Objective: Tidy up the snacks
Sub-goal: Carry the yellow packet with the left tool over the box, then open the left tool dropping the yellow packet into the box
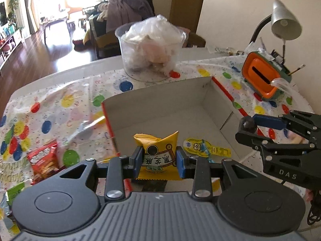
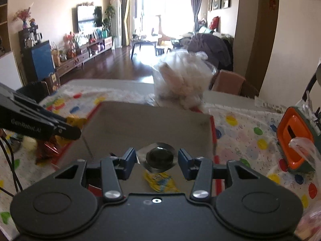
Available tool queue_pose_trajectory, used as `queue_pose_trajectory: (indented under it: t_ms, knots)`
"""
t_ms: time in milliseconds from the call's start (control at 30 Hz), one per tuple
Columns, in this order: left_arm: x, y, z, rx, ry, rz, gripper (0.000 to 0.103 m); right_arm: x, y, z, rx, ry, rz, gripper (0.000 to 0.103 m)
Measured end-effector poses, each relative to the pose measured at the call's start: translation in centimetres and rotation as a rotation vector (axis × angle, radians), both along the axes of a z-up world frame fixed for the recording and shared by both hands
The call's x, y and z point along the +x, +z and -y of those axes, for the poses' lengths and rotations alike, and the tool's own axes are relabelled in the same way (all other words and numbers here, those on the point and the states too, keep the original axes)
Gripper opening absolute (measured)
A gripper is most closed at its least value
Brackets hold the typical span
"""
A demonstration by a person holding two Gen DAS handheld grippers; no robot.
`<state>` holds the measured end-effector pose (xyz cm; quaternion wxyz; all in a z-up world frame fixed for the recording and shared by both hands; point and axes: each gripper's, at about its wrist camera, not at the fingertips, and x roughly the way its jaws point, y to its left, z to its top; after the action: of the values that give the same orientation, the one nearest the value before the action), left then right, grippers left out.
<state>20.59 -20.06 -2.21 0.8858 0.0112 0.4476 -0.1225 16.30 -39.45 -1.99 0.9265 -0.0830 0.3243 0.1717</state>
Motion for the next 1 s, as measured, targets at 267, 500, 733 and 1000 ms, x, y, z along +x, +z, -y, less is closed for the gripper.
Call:
queue_pose_trajectory:
  t_ms: [267, 500, 733, 1000]
  knots:
    - [4.7, -3.1, 3.3, 0.058, 0.017, -0.093, 0.034, 3.6, -3.2, 1.3, -0.04, 0.04, -0.108, 0.046]
    - [8.1, -5.6, 4.4, 0.11, 0.051, -0.196, 0.034, 6.6, -5.4, 0.9, -0.064, 0.082, -0.215, 0.046]
    - [10.2, -7.6, 4.7, 0.125, 0.055, -0.298, 0.034, 8.5, -6.9, 0.2, -0.062, 0.095, -0.296, 0.046]
    - [11.6, -9.1, 4.9, 0.148, 0.042, -0.403, 0.034, 9.2, -8.1, 0.0, -0.092, 0.115, -0.358, 0.046]
